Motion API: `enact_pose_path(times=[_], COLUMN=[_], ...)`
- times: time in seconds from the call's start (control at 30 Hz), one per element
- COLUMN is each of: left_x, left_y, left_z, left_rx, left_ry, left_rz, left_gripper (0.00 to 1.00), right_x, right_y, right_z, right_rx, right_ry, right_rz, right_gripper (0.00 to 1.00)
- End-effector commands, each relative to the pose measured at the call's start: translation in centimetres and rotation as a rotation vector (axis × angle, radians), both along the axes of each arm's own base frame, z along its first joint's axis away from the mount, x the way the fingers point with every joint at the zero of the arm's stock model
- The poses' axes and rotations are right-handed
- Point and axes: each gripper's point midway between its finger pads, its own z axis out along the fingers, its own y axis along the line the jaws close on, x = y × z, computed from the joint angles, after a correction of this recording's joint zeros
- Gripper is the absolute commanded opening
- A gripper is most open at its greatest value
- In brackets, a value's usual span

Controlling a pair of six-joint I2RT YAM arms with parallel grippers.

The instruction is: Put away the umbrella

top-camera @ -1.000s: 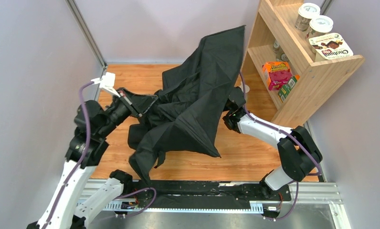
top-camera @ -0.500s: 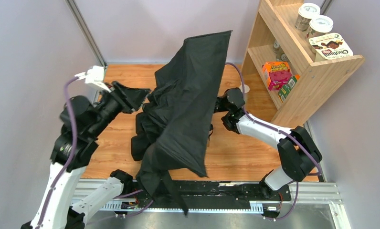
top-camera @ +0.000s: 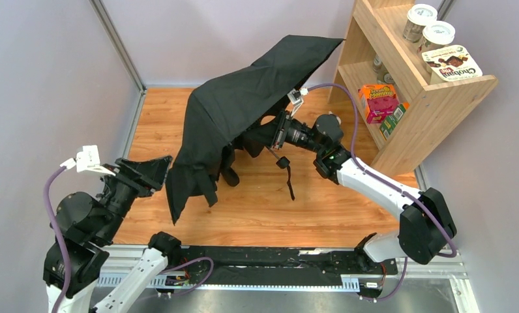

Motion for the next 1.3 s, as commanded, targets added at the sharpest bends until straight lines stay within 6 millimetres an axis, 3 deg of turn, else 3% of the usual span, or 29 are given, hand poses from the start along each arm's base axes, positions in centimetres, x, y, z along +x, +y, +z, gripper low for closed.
enact_pose_path(times=[0.0,0.1,0.2,0.33,0.47,0.57,0.67,0.73,0.83,0.93,0.97,1.0,1.03,1.13,1.27], left_x=[-1.0,-1.1,-1.5,-2.7,-2.6,-1.6,-0.7,-0.3,0.6,2.3,4.0,4.1,5.5,6.5,7.2], left_y=[-1.6,-2.4,-1.1,2.1,2.1,0.3,-3.3,-5.4,-7.8,-9.5,-10.4,-10.6,-11.4,-12.6,-13.0], left_z=[-3.3,-4.9,-6.5,-6.4,-6.7,-7.2,-5.7,-4.5,-1.6,1.2,0.6,2.1,1.7,3.4,1.6], left_rx=[0.022,0.029,0.039,0.015,-0.012,-0.023,-0.078,-0.119,-0.187,-0.175,-0.132,-0.124,-0.105,-0.106,-0.077], left_ry=[0.098,0.142,0.189,0.138,0.113,0.13,0.066,0.01,-0.1,-0.157,-0.124,-0.149,-0.117,-0.144,-0.068], left_rz=[-0.103,-0.143,-0.085,0.051,0.056,-0.009,-0.167,-0.269,-0.379,-0.429,-0.437,-0.444,-0.451,-0.496,-0.496], left_gripper=[0.69,0.71,0.71,0.59,0.57,0.6,0.57,0.46,0.21,0.04,0.0,0.0,0.0,0.0,0.0], right_x=[0.5,0.3,0.1,-0.5,-2.1,-3.0,-3.1,-3.2,-3.3,-5.1,-5.8,-6.5,-7.5,-8.8,-9.6], right_y=[-1.9,-2.5,-3.1,-3.8,-3.9,-4.0,-4.0,-3.9,-3.2,-0.8,0.3,1.1,2.1,3.1,3.2], right_z=[5.2,5.6,5.8,6.3,7.6,8.8,9.3,9.3,8.3,6.7,5.8,4.9,3.9,1.8,0.5], right_rx=[0.145,0.178,0.193,0.213,0.233,0.252,0.277,0.292,0.296,0.27,0.252,0.24,0.227,0.208,0.186], right_ry=[-0.065,-0.068,-0.08,-0.111,-0.17,-0.204,-0.197,-0.187,-0.149,-0.129,-0.117,-0.106,-0.094,-0.066,-0.099], right_rz=[-0.081,-0.059,-0.033,-0.002,0.065,0.103,0.122,0.136,0.166,0.25,0.278,0.299,0.33,0.353,0.359], right_gripper=[0.0,0.0,0.0,0.0,0.0,0.0,0.0,0.0,0.0,0.0,0.0,0.0,0.0,0.0,0.0])
